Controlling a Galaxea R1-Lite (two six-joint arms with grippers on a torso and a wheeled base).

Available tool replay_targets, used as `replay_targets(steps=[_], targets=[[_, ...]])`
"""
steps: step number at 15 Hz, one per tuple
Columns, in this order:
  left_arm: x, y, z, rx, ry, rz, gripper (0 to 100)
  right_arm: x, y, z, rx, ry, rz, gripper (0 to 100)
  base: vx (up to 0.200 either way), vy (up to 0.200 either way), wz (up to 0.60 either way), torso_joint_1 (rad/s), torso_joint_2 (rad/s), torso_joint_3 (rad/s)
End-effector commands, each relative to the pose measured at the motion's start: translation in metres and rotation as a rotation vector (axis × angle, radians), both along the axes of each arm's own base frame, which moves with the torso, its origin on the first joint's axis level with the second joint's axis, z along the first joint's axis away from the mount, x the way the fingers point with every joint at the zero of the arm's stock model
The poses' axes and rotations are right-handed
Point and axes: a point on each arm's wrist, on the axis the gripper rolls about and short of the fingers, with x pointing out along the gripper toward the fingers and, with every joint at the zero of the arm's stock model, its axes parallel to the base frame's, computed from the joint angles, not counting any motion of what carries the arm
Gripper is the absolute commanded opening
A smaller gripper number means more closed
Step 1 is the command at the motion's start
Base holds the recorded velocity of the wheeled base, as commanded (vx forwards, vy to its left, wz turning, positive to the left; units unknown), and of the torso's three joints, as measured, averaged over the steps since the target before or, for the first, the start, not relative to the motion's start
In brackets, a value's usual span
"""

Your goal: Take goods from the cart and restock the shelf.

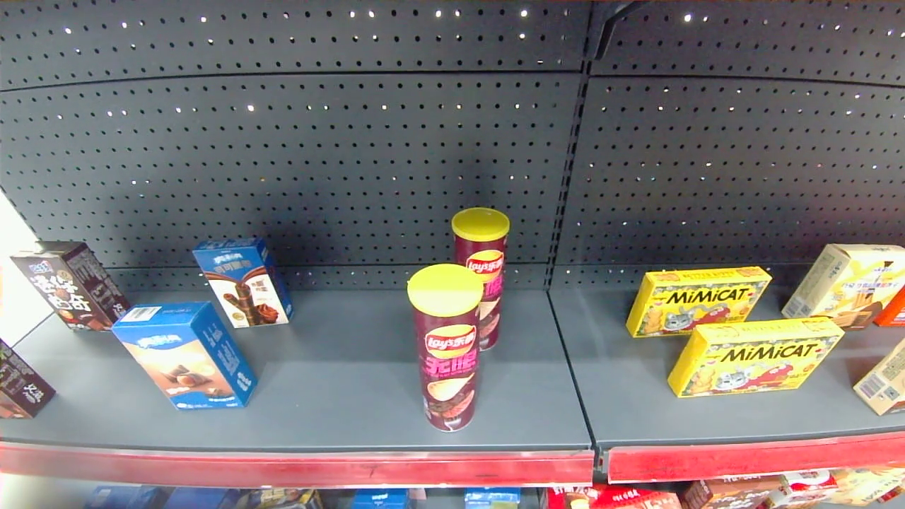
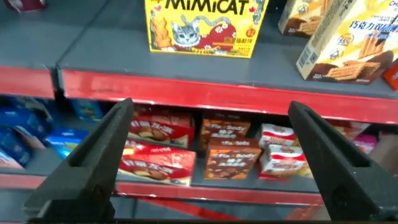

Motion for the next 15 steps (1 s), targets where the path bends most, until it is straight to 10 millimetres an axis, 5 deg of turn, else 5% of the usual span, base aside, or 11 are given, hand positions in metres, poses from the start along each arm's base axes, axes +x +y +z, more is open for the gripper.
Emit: replay_targets(steps=[1, 6, 15], targets=[[-0.0002, 0.0000, 0.0009, 0.000, -0.003, 0.000, 100, -0.0009, 0.0001, 0.0022, 0.039, -0.003, 0.004, 100, 0.000, 0.000, 0.00, 0.000, 0.00, 0.000], [0.0003, -0.0001, -0.0003, 0.000, 0.001, -0.003, 100, -0.0008, 0.0007, 0.0021, -0.084, -0.008, 0.030, 100, 0.000, 0.000, 0.00, 0.000, 0.00, 0.000], [-0.0001, -0.0001, 0.0041, -0.001, -0.009, -0.006, 100, -0.0003, -0.0008, 0.0028, 0.044, -0.022, -0.034, 100, 0.000, 0.000, 0.00, 0.000, 0.00, 0.000]])
